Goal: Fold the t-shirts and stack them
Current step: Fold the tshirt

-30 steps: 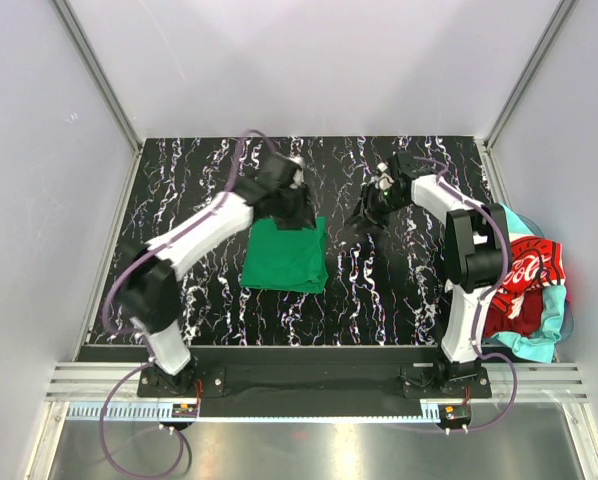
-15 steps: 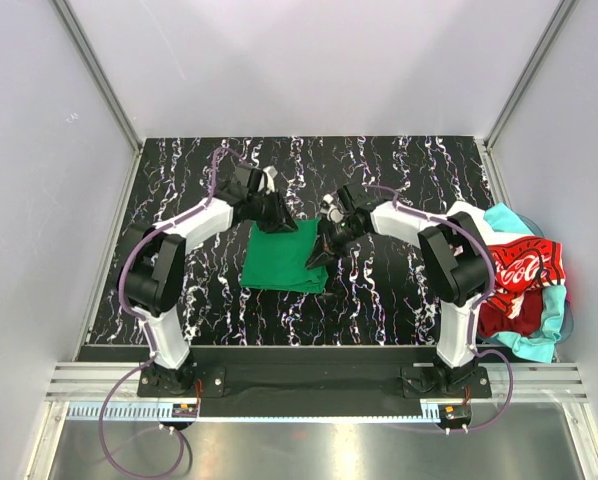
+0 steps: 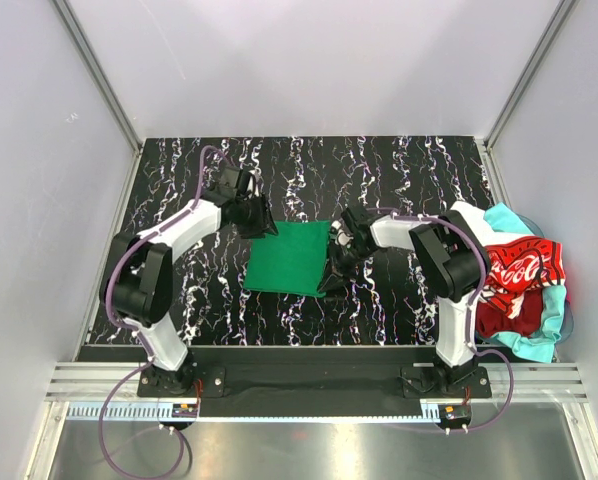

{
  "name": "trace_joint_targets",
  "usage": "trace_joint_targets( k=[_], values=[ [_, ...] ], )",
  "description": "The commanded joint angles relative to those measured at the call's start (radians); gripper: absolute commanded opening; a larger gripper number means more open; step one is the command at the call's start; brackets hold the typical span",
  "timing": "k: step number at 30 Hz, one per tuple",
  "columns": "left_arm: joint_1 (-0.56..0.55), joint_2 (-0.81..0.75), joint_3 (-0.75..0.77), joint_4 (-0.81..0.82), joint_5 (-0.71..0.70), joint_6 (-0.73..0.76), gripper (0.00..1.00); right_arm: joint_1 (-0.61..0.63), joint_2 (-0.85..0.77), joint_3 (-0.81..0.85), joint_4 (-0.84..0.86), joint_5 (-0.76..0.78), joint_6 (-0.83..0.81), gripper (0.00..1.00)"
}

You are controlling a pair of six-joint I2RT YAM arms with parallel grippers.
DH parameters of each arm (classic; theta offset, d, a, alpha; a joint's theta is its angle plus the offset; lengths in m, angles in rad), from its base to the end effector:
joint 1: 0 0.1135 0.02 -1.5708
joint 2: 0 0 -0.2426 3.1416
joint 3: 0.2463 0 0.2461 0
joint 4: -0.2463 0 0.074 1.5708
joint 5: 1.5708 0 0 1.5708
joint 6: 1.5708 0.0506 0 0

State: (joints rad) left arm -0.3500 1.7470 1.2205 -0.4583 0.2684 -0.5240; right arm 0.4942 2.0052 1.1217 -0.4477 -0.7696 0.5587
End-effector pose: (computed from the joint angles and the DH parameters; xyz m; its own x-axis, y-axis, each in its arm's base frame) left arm 0.3401 -0.1384 0.1820 -0.9120 -0.1807 -0.3683 0.0140 0.8836 -0.4680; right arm 0.2880 0.1952 0.0800 -0.9828 -0.0971 0.1571 0.0412 0.7140 0.6990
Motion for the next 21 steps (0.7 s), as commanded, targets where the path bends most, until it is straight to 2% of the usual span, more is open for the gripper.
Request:
trace_joint_targets(
  k=[1, 5, 8, 11, 12, 16, 21],
  values=[
    [0.014, -0.083, -0.044, -0.059, -0.132, 0.059, 0.49, -0.019, 0.070, 0.075, -0.107, 0.239, -0.108, 0.16],
    [0.017, -0.128, -0.120, -0.085, -0.218, 0.013, 0.54, -0.051, 0.122, 0.197, -0.223, 0.389, -0.201, 0.17],
    [0.017, -0.164, -0.197, -0.034, -0.227, -0.027, 0.60, -0.086, 0.136, 0.256, -0.252, 0.420, -0.235, 0.17],
    [0.017, -0.162, -0.252, 0.049, -0.181, -0.041, 0.64, -0.091, 0.145, 0.328, -0.282, 0.440, -0.259, 0.18],
    [0.017, -0.155, -0.268, 0.075, -0.116, -0.045, 0.64, -0.092, 0.150, 0.345, -0.289, 0.446, -0.269, 0.17],
    [0.000, -0.119, -0.317, 0.186, -0.008, -0.096, 0.58, -0.091, 0.191, 0.462, -0.319, 0.460, -0.286, 0.17],
    [-0.115, -0.098, -0.381, 0.303, 0.098, -0.221, 0.46, -0.101, 0.277, 0.619, -0.339, 0.486, -0.310, 0.18]
  ],
)
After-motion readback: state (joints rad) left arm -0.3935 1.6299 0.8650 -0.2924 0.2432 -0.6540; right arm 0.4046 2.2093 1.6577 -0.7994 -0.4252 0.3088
